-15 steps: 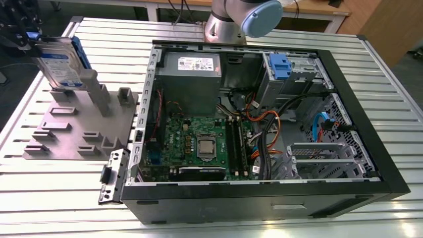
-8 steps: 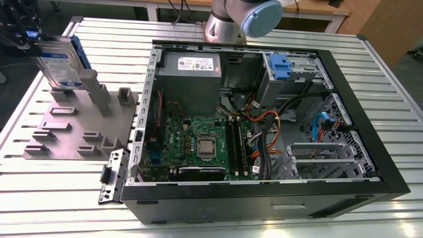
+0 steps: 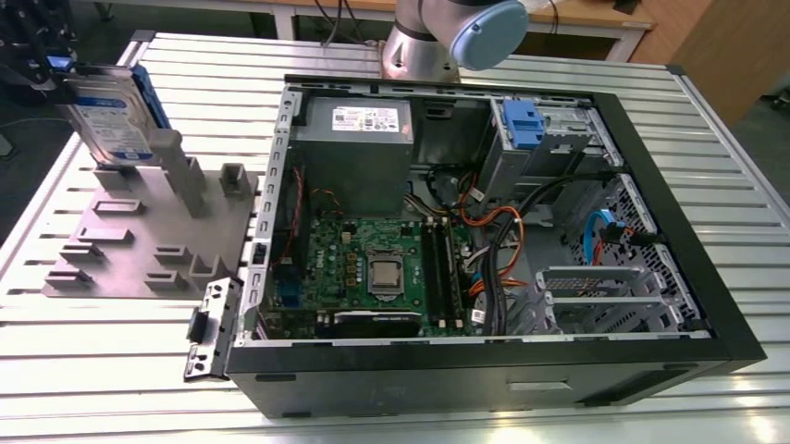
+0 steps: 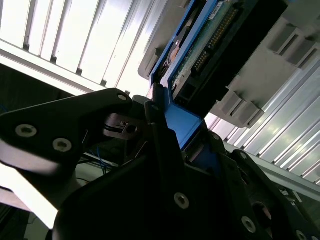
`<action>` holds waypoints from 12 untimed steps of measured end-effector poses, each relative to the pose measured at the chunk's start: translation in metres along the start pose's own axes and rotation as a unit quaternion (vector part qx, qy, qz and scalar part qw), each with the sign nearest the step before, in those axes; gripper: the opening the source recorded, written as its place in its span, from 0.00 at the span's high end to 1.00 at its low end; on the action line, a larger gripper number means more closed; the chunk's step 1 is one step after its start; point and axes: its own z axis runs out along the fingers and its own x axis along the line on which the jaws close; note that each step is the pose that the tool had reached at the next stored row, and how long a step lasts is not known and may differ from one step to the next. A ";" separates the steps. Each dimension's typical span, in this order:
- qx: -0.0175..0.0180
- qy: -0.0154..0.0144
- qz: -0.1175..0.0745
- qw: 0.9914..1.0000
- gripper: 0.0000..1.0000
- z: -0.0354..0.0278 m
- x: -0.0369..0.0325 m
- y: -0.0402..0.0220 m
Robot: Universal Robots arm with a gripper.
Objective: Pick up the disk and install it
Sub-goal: 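Pick up the disk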
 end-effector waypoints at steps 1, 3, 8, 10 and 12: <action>0.000 0.000 0.000 1.000 0.63 -0.0004 0.0000 0.0000; 0.000 0.000 0.000 1.000 0.63 -0.0009 0.0000 0.0000; 0.000 0.000 0.000 1.000 0.63 -0.0019 0.0000 0.0000; 0.000 0.000 0.000 1.000 0.63 -0.0024 -0.0001 0.0000; 0.000 0.000 0.000 1.000 0.63 -0.0028 -0.0001 0.0000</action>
